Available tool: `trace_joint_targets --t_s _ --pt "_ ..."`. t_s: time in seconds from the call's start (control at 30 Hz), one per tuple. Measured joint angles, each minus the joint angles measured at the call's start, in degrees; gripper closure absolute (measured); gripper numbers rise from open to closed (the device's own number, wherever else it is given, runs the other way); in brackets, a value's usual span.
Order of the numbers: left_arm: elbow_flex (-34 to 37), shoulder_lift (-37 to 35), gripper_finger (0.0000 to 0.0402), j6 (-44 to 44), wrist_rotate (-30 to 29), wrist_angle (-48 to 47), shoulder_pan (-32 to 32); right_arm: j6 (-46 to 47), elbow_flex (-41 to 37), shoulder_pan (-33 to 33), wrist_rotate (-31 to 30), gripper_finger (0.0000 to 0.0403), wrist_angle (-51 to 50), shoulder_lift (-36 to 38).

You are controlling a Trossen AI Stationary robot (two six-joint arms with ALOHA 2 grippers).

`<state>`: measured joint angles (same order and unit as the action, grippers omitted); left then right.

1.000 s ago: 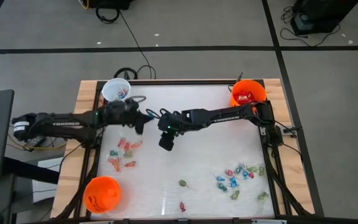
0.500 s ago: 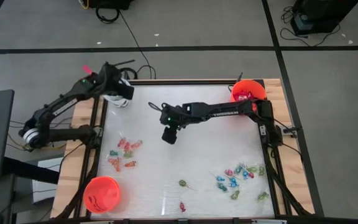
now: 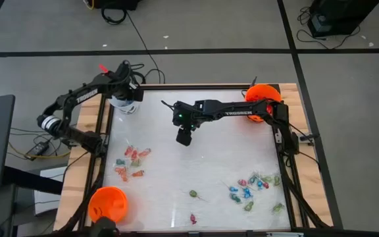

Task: Sort candy by brand, put in halloween buckets
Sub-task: Put the blue lollipop into the white bucket, then put the green lollipop into the white bucket

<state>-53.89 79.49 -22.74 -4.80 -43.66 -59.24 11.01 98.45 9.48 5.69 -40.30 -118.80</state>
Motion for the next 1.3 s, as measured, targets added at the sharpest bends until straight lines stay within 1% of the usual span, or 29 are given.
trace_joint_targets --t_s 0.17,0.27,0.43,0.57,0.63,0.7,0.8,0.87,1.0,1.1,1.17,1.3 --pt "0.0 2.0 0.0262 0.7 -0.3 0.0 -0.4 -1.1 0.0 0.0 0.0 0.0201 -1.1 0.0" --pt "0.0 0.7 0.0238 2.8 0.4 0.0 -0.4 -0.7 0.0 -0.1 0.0 0.0201 -1.7 0.0" --pt "-3.2 -4.1 0.0232 5.5 0.6 -2.9 0.9 1.4 0.0 -1.2 0.3 0.0201 -2.1 0.0" --pt "-5.7 -9.3 0.0238 9.3 1.0 -4.5 4.6 4.4 0.0 -3.2 2.4 0.0202 -2.5 0.0" --pt "-5.9 -12.2 0.024 11.4 2.6 -5.0 7.7 6.0 0.0 -4.9 2.0 0.0202 -2.6 0.0" --pt "-5.9 -14.7 0.0241 14.3 5.6 -5.0 11.5 7.8 0.0 -7.0 0.9 0.0202 -2.5 0.0" --pt "-5.9 -17.7 0.0241 17.5 10.2 -5.7 18.2 9.0 0.0 -10.8 -0.7 0.0202 -1.8 0.0" --pt "-5.9 -19.3 0.0241 17.9 12.1 -5.7 23.0 11.4 0.0 -13.8 -2.7 0.0203 -1.7 0.0" --pt "-5.9 -21.2 0.0241 18.0 13.4 -5.2 32.6 18.9 0.0 -19.9 -5.0 0.0208 -1.8 0.0" --pt "-5.9 -21.5 0.0241 18.0 13.4 -4.6 39.4 25.2 0.0 -24.5 -8.0 0.0211 -2.0 0.0" --pt "-5.9 -21.5 0.0241 18.0 13.5 -3.2 43.7 28.7 0.0 -27.3 -10.1 0.0213 -2.1 0.0" --pt "-5.9 -21.0 0.0241 18.1 13.5 1.1 51.2 32.9 0.0 -32.1 -12.1 0.0214 -2.2 0.0"
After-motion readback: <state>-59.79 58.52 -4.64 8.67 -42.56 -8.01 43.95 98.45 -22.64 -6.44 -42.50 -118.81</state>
